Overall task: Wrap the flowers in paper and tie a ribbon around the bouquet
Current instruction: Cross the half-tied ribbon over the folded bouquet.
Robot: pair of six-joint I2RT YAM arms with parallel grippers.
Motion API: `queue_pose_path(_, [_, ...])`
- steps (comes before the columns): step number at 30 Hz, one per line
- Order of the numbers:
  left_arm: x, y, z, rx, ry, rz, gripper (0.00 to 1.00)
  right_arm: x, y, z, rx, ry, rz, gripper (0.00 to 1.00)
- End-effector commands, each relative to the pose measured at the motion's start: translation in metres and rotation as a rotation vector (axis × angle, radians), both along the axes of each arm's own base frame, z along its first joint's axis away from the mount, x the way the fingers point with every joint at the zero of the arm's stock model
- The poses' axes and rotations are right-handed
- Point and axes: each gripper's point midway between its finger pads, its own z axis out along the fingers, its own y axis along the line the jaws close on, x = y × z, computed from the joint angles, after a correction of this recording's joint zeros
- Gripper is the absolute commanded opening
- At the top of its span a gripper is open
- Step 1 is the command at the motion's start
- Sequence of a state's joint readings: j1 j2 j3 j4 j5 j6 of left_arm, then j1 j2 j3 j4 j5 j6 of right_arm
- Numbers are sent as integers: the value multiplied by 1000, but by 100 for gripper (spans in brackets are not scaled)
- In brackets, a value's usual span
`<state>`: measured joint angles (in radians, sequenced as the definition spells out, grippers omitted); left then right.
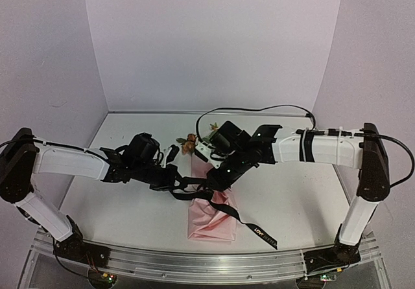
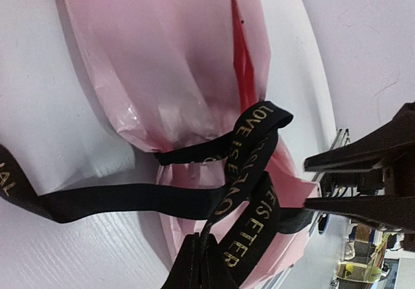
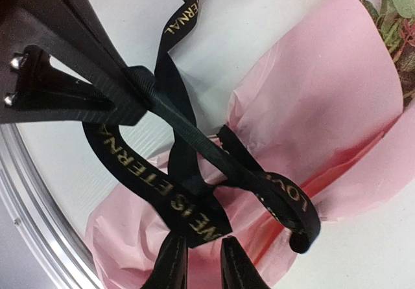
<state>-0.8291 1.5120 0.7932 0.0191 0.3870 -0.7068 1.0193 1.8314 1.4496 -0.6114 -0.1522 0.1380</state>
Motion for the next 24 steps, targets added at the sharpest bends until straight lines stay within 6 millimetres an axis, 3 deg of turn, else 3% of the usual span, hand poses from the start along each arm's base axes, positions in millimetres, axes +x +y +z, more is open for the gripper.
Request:
queue_pose_path(1, [-2, 5, 0, 65, -35, -29, 0, 1, -22, 25, 19, -35, -46, 31])
queue_pose_path(4, [-6, 2, 3, 61, -56, -55, 0, 13, -41, 25, 19, -23, -109, 39])
queue_pose_path(7, [-10, -2, 8, 51, -80, -78, 0, 22, -45, 23, 28, 13, -124, 40])
queue_pose_path(18, [-11, -9, 13, 49, -104, -101, 0, 45, -24, 10, 9, 27, -16, 42])
queue_pose_path(24, [-10, -9, 14, 49, -106, -99, 0, 47, -20, 0, -17, 56, -4, 35])
